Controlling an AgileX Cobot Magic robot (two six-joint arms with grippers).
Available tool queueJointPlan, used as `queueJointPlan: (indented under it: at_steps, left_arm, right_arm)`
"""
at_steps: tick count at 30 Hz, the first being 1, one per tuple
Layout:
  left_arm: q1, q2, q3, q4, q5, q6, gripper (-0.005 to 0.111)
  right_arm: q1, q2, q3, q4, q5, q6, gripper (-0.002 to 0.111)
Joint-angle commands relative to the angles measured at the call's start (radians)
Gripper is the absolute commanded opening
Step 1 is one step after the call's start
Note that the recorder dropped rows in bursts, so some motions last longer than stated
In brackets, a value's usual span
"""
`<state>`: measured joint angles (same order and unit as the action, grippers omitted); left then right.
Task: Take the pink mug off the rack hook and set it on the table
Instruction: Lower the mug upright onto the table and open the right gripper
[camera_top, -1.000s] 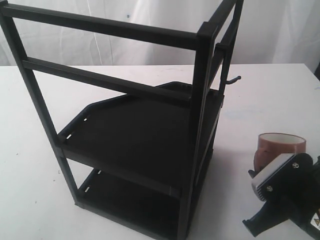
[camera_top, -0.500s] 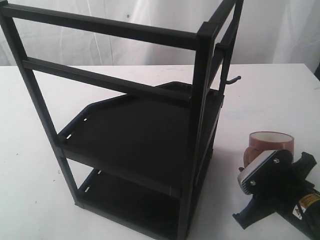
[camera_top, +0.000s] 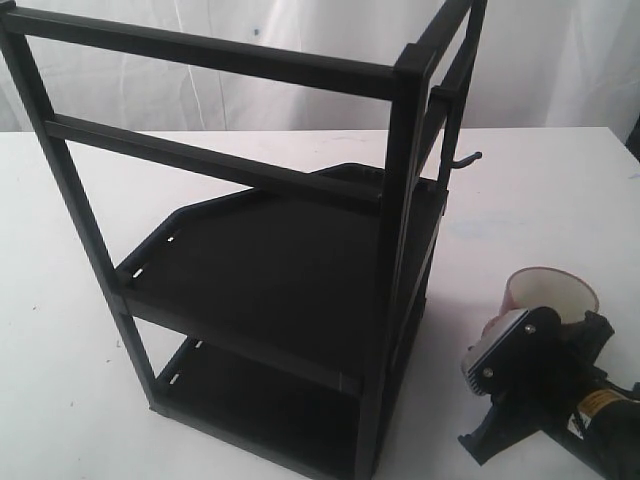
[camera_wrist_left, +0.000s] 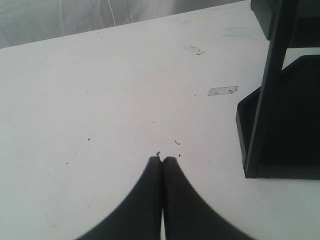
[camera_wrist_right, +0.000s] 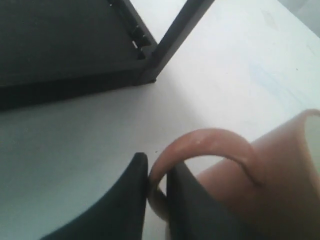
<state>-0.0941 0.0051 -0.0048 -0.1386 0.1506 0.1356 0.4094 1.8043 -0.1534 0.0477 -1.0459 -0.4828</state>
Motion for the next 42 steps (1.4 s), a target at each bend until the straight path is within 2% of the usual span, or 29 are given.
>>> queueJointPlan:
  at_steps: [1,6,13,25,30,35,42]
  left_arm:
    - [0.002,-0.005,0.005,-0.006,-0.001,-0.002,0.0]
    - [0.002,-0.005,0.005,-0.006,-0.001,-0.002,0.0]
    - [0.002,-0.005,0.005,-0.006,-0.001,-0.002,0.0]
    - [0.002,-0.005,0.005,-0.006,-0.001,-0.002,0.0]
    - [0.002,-0.005,0.005,-0.006,-0.001,-0.002,0.0]
    - [0.002,-0.005,0.005,-0.006,-0.001,-0.002,0.0]
    - [0.002,-0.005,0.005,-0.006,-0.001,-0.002,0.0]
  right_arm:
    - [-0.002,0.008,0.002,0.002,0.02,0.009,0.022]
    - [-0.002,0.008,0.002,0.002,0.019,0.02,0.029]
    - [-0.002,-0.028,0.004,0.002,0.027,0.06,0.029]
    - [-0.002,-0.137,0.004,0.004,0.212,0.079,0.029]
    - [-0.002,-0.169,0.012,0.062,0.236,0.079,0.029]
    - [-0.002,-0.203,0.043,0.218,0.242,0.088,0.029]
    - [-0.002,-0.261,0.084,0.228,0.237,0.149,0.029]
